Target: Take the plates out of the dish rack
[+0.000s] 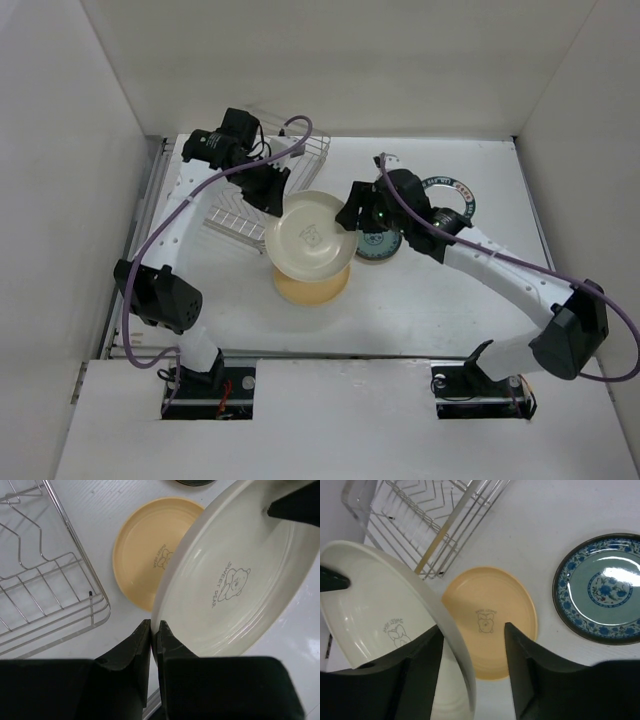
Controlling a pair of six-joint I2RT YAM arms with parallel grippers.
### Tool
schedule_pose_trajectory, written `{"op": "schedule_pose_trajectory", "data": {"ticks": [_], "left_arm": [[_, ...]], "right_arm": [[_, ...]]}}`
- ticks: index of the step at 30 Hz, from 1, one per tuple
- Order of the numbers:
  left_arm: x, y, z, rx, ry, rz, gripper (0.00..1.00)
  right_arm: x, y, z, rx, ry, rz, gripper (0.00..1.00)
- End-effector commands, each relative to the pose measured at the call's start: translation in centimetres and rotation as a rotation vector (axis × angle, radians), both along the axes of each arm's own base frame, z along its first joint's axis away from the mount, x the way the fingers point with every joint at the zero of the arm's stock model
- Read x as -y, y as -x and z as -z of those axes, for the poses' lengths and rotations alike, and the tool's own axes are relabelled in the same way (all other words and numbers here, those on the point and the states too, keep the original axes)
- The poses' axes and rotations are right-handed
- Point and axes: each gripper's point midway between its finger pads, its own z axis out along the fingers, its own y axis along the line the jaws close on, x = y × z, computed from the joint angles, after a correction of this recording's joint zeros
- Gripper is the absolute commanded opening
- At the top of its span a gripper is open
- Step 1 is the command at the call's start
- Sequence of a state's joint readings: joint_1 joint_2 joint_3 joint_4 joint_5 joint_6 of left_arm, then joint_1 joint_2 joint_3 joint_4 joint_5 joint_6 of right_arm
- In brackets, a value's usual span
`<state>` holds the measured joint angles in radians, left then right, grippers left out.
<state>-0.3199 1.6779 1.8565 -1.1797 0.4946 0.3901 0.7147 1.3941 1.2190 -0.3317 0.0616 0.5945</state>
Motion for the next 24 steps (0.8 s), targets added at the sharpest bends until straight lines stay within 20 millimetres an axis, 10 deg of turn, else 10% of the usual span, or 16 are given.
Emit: {"op": "schedule_pose_trajectory", "data": {"ticks": [1,6,8,11,16,24], "left_arm": [[0.7,1.5,-0.7,-0.023,0.047,0.028,0.0],[0.7,2.0,-0.7,-0.037,0.048,0.039,0.0],[0.1,1.7,-0.4,-0.025,0.011,0.022,0.0],[-0.7,0.7,0.3,-0.006,-0.037,-0.032,0.45],[-3.9,-1.4,0.7,0.069,-0.203,-0.174,0.76],[-5.0,-2.6,-0.9,0.161,-0.244,-0.222,0.84]], "right_arm": [[-0.5,0.0,-0.4,0.012,-0.016,-0.006,0.56],[-0.3,0.3,-0.2,0.013,-0.017,-0.006,0.0],[-0.1,0.4,-0.2,0.014,-0.018,-0.006,0.0],[0.2,0.9,0.9,-0.003,-0.003,-0.006,0.0],[1.4,1.5,5.8,-0.096,0.098,0.016,0.0],[1.1,0.7,9.5,-0.143,0.145,0.038,0.0]]}}
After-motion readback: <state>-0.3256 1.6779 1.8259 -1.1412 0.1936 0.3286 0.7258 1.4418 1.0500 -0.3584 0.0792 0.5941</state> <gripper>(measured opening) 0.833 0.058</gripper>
